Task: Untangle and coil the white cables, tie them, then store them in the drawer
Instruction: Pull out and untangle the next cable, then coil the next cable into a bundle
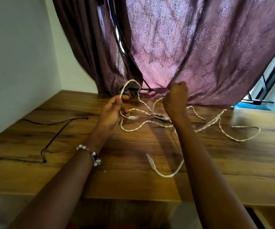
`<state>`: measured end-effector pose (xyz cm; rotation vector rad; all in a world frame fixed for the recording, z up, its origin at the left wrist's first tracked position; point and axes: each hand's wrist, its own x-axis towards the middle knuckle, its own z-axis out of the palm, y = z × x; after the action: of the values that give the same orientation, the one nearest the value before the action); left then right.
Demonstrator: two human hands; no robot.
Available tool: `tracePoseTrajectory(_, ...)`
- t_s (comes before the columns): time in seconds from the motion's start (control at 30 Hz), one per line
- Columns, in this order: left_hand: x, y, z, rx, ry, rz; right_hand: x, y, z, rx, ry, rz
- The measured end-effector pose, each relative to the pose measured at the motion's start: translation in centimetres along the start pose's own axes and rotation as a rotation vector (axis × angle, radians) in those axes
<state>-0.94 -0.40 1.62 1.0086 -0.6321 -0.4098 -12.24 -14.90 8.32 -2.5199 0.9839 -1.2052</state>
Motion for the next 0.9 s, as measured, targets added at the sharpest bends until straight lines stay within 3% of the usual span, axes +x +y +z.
tracePoseTrajectory(0.17,1.1,1.6,0.3,0.085,-0.083,0.137,0.3,-2.0,4.9,0.363,-0.137,-0.3)
tracePoseTrajectory(0.3,2.5,2.9,0.4,-0.187,-0.231,0.033,-0.3,-0.5,8.5,0.463,-0.091,-0.318)
tracePoseTrajectory(0.43,4.1,2.9,0.0,-0.545,-0.388,0.005,-1.3,0.4,11.2,0.462,-0.167,-0.316)
tracePoseTrajectory(0.57,5.1,2.8,-1.2,-0.684,-0.382,0.037,-1.0,0.1,12.1,0.339,-0.176,-0.437)
tracePoseTrajectory(0.7,4.8,3.7,-1.7,-0.56,-0.263,0.143,-2.4,-1.4,10.9,0.416,-0.334,-0.41)
tracePoseTrajectory(0.83,4.8,3.1,-2.0,-0.233,-0.06,0.199,-3.0,-1.9,10.8,-0.078,-0.357,-0.638)
tracePoseTrajectory(0.9,5.0,2.5,-2.5,-0.076,0.014,0.18,-3.0,-2.0,10.7,-0.17,-0.362,-0.723)
